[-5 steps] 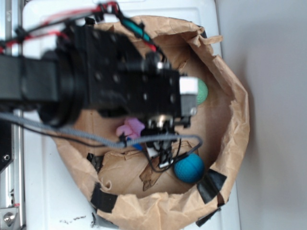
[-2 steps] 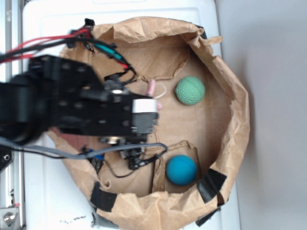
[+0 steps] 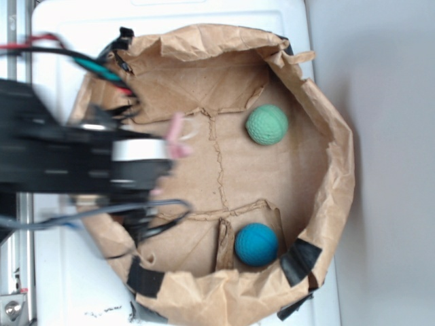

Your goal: Grab the pink bunny.

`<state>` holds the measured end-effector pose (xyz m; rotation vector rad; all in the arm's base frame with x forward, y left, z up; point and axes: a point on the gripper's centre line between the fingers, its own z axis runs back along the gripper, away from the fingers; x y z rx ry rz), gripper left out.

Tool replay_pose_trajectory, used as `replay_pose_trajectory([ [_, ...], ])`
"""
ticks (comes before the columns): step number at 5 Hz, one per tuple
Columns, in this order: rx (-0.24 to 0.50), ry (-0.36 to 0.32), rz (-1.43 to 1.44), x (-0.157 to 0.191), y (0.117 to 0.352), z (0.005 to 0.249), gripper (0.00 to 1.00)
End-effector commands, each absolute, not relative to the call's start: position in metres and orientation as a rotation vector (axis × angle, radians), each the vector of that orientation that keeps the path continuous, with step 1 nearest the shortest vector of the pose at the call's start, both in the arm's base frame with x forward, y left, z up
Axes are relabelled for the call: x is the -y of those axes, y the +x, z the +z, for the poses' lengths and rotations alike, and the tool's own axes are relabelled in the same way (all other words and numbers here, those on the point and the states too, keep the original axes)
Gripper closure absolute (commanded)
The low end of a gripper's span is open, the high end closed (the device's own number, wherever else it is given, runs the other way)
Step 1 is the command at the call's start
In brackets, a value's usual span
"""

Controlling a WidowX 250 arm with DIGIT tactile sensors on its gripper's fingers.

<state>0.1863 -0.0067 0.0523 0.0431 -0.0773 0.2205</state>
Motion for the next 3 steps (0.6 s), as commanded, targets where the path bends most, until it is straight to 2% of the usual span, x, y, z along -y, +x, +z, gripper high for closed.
replay_pose_trajectory([
  [1,0.068,-0.018,0.189,-0.009,0.217,0.122,1.00],
  [2,0.026,-0.039,0.174,-0.010,0.225,0.147,1.00],
  [3,0.044,-0.010,0.159,-0.007,0.239,0.147,1.00],
])
